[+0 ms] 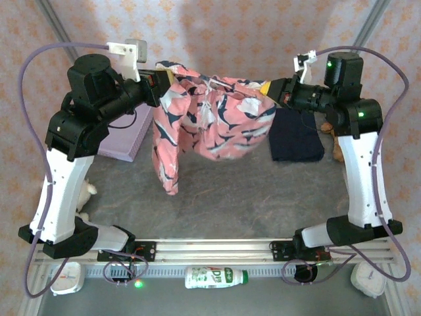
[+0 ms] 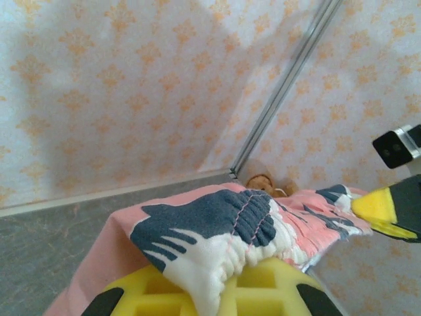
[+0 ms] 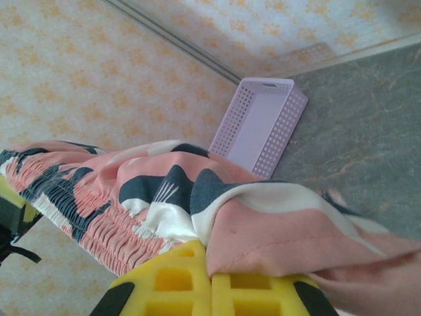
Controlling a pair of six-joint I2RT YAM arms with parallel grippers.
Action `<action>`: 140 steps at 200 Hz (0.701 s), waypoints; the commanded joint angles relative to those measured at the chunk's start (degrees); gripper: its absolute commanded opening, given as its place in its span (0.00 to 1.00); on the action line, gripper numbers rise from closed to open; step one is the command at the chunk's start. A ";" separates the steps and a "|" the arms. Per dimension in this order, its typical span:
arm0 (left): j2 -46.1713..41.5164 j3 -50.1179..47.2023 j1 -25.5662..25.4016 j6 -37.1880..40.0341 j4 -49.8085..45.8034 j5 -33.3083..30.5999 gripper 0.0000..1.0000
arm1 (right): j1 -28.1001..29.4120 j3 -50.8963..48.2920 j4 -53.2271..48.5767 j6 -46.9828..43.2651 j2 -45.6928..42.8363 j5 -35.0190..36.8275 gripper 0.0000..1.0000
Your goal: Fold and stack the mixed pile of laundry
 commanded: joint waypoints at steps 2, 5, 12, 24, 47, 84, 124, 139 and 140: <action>3.98 1.19 1.21 -0.81 3.41 -5.84 0.00 | -1.13 -2.82 2.45 2.87 3.73 5.85 0.00; 4.82 1.56 1.43 -0.90 3.26 -6.14 0.00 | -1.12 -2.87 2.86 3.38 4.61 6.42 0.00; 7.20 2.65 2.31 -1.71 2.67 -6.27 0.00 | -1.26 -2.64 3.21 5.04 6.91 8.13 0.00; 12.12 4.71 4.43 -4.04 1.54 -5.65 0.00 | -1.60 -1.44 4.03 7.55 11.82 10.05 0.00; 24.72 10.87 7.12 -6.24 -3.93 -7.42 0.00 | -1.65 0.37 7.83 9.60 21.75 16.20 0.00; 50.05 30.23 7.41 -6.52 -14.75 -14.15 0.54 | -1.65 5.71 11.87 9.74 35.71 28.36 0.05; 60.14 37.99 7.45 -12.39 -19.02 -10.27 1.00 | -2.27 8.53 6.34 5.36 41.79 38.84 0.53; 56.19 30.03 7.36 -12.79 -15.68 -8.00 1.00 | -2.22 4.24 6.76 3.70 39.68 37.07 0.53; 55.89 29.43 7.34 -12.78 -15.43 -7.82 1.00 | -2.20 3.71 6.89 3.57 39.45 36.92 0.53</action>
